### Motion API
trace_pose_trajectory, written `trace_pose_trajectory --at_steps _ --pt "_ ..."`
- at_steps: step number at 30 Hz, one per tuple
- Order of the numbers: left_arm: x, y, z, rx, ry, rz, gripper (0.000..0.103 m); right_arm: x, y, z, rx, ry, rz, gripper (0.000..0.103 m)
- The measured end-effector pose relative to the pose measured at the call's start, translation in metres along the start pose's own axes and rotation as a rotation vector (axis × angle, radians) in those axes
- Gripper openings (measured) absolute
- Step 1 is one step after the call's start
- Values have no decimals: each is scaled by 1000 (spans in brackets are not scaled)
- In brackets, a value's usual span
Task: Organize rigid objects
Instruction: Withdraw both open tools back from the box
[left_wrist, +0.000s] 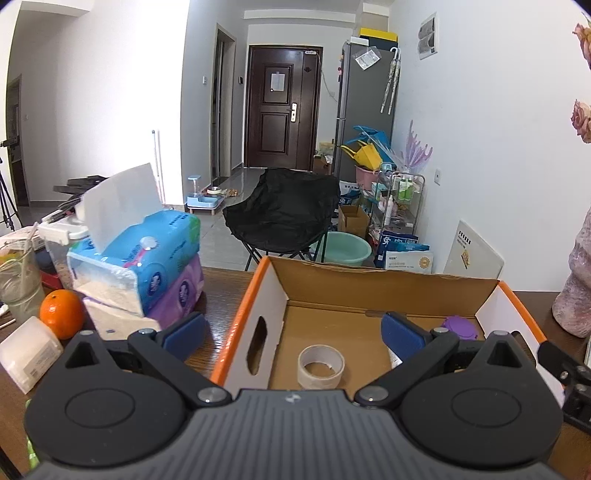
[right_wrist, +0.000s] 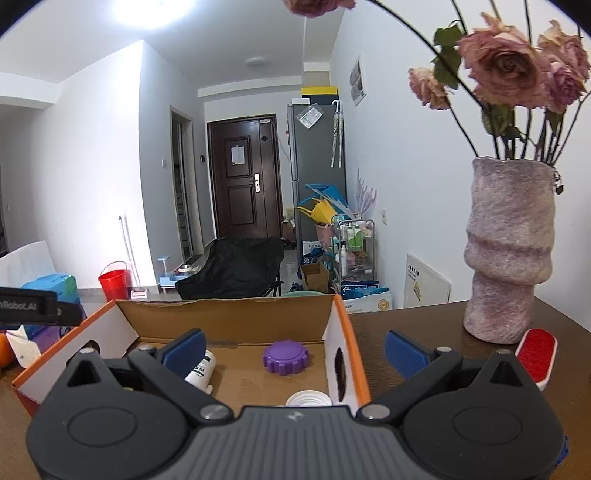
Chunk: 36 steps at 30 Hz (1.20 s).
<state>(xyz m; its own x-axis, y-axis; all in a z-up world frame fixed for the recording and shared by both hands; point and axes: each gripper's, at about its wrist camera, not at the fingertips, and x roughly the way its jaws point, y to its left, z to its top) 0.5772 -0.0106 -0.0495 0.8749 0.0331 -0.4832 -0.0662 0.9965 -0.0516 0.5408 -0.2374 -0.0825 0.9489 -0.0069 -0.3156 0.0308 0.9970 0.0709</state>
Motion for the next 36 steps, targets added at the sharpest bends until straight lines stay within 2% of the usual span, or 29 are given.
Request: trace_pose_trajectory --at_steps 10,20,36 --pt "-33 14 -12 -3 -23 16 103 -38 -11 -3 -1 -32 -3 103" --pt "-77 27 -35 -2 -62 16 103 -74 -27 -16 3 -24 -33 103" --pt "-126 53 -75 -13 -31 62 103 -132 -41 -48 29 2 -78 103"
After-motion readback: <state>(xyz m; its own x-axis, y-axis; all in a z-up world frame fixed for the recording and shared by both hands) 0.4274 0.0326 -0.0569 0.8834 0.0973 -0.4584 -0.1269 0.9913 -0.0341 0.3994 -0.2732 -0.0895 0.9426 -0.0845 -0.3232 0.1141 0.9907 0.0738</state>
